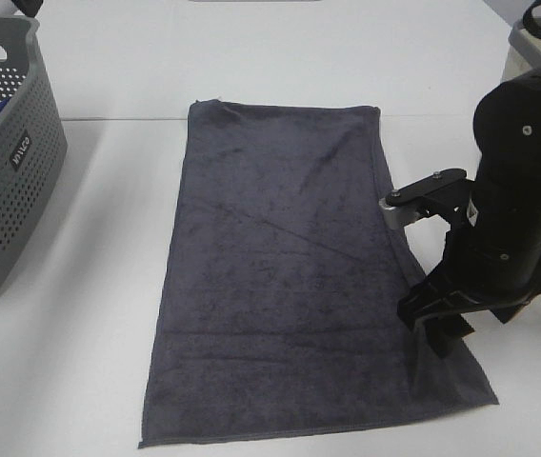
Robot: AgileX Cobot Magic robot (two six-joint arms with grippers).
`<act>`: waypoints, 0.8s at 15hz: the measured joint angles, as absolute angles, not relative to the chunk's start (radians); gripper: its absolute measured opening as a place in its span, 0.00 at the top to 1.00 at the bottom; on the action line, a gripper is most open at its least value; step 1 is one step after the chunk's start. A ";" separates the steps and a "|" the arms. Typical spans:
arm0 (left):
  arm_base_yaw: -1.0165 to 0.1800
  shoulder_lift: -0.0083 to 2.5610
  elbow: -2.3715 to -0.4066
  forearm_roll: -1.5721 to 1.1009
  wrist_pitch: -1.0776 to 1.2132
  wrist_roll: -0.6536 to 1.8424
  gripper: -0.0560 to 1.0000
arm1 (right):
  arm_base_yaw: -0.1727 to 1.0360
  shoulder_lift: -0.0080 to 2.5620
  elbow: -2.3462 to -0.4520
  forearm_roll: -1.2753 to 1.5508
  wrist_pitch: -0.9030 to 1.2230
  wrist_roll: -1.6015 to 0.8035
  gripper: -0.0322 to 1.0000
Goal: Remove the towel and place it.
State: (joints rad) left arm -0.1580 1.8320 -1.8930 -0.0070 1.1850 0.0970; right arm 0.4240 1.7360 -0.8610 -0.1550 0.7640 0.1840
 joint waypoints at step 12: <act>-0.158 1.832 -1.893 -0.051 1.185 0.113 0.21 | 0.252 1.746 -0.781 0.062 0.654 0.015 0.26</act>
State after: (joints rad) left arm -0.1580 1.8320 -1.8930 -0.0510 1.1850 0.1130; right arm 0.2520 1.7460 -0.7810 0.0620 0.6540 0.0150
